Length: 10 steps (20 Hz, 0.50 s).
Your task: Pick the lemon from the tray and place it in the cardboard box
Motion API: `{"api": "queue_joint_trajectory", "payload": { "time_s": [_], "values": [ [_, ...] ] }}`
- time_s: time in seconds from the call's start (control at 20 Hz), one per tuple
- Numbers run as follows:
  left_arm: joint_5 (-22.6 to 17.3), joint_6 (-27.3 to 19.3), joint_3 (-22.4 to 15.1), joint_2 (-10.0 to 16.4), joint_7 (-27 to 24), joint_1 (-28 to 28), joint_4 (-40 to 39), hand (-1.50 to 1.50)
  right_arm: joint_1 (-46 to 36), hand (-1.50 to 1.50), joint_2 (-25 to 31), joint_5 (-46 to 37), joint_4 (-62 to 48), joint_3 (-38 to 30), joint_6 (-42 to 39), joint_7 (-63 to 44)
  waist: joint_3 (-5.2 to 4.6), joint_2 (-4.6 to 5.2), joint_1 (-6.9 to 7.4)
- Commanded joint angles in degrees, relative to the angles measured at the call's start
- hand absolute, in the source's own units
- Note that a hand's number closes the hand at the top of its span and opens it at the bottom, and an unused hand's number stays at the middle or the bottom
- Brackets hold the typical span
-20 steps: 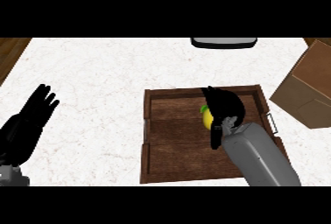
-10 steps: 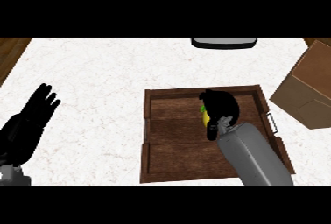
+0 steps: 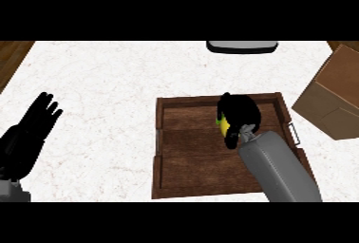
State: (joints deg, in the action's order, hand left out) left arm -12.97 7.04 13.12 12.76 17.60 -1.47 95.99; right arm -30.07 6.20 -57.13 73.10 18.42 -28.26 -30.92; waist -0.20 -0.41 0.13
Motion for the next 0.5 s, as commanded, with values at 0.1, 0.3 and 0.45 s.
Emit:
{"api": "queue_joint_trajectory", "payload": {
  "time_s": [0.1, 0.3, 0.45],
  "values": [
    [4.2, -3.5, -2.8, -3.1, -0.6, -0.1, 1.5, 0.0, 7.1, 1.5, 5.0, 2.0, 6.4, -0.2, -0.9, 9.5, 0.21, 0.32, -0.34],
    [1.3, -0.7, -0.1, -1.0, -0.8, -0.5, -1.2, 0.0, 16.0, 1.5, 9.8, 3.3, 13.0, 1.1, 0.5, 17.2, 0.2, 0.31, -0.65],
    [3.5, -0.8, -1.8, -3.1, -4.0, 1.2, -2.5, 0.0, 17.2, 1.5, 9.8, 1.8, 16.1, 0.3, 0.5, 16.8, 0.19, 0.35, -0.3]
  ]
}}
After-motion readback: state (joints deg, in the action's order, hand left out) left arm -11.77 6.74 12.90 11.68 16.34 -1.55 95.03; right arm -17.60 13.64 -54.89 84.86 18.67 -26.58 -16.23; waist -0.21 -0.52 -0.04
